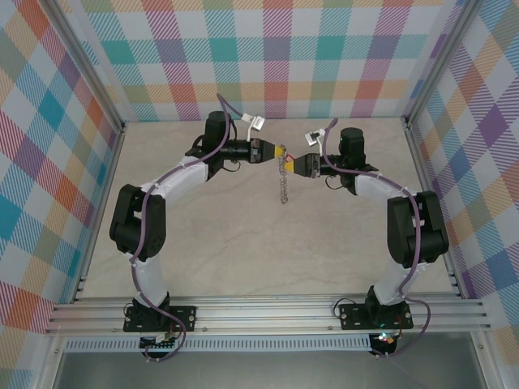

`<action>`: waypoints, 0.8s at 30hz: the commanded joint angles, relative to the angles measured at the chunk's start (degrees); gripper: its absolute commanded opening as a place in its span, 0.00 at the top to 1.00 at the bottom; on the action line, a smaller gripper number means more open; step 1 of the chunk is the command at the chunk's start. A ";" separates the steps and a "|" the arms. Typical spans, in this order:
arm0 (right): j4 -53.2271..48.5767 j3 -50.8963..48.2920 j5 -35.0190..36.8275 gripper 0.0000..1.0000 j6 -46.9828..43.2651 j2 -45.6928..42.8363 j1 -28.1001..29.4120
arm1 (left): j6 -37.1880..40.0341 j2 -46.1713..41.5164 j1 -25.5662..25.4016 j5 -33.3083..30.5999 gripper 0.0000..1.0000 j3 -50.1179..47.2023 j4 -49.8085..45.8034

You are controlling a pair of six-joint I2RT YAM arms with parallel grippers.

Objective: Put the keys on the keyring

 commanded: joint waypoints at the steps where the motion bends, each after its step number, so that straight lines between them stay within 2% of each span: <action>1: 2.92 -0.23 -0.65 0.79 0.64 -1.42 0.26 | -0.82 -2.93 -0.07 0.45 1.00 -0.54 2.96; 5: 4.51 -0.80 -0.78 0.95 1.71 -1.35 0.25 | -1.66 -3.38 -0.07 -0.30 1.00 -1.06 4.20; 7: 5.76 -1.42 -0.65 1.00 2.67 -1.29 0.33 | -2.60 -3.63 -0.05 -0.51 1.00 -1.38 5.44; 24: 24.54 -4.78 1.60 1.00 15.32 2.38 4.11 | -6.64 -6.00 -0.07 -3.15 1.00 -4.34 11.45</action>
